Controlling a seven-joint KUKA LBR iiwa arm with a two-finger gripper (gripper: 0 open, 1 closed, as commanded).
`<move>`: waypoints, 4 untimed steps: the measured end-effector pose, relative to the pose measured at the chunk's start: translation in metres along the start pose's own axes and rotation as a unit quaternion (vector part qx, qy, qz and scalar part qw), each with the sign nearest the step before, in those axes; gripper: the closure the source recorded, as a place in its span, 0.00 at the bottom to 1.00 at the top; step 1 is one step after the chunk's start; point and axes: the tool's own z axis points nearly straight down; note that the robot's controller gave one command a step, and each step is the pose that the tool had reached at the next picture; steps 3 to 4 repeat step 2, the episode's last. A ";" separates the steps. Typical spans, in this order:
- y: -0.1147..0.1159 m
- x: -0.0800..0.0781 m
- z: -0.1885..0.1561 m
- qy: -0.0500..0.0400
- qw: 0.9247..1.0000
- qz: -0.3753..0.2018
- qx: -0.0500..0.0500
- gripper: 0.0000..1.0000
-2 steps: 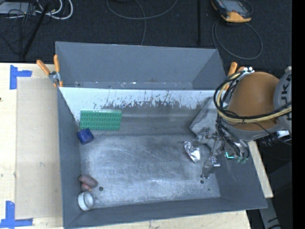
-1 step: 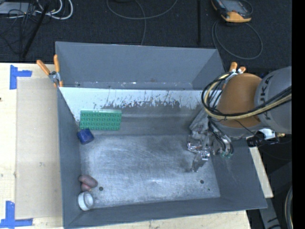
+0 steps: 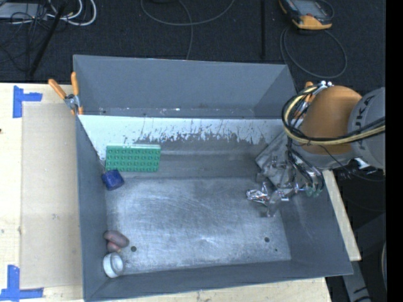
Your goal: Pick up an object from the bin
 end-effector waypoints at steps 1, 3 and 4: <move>-0.004 -0.002 -0.002 -0.007 1.000 0.002 0.006 1.00; -0.017 -0.002 -0.124 -0.012 0.999 -0.028 0.008 1.00; -0.017 -0.002 -0.124 -0.012 0.999 -0.028 0.008 1.00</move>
Offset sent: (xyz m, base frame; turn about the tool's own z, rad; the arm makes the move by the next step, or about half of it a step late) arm 0.0000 0.0000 0.0000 0.0000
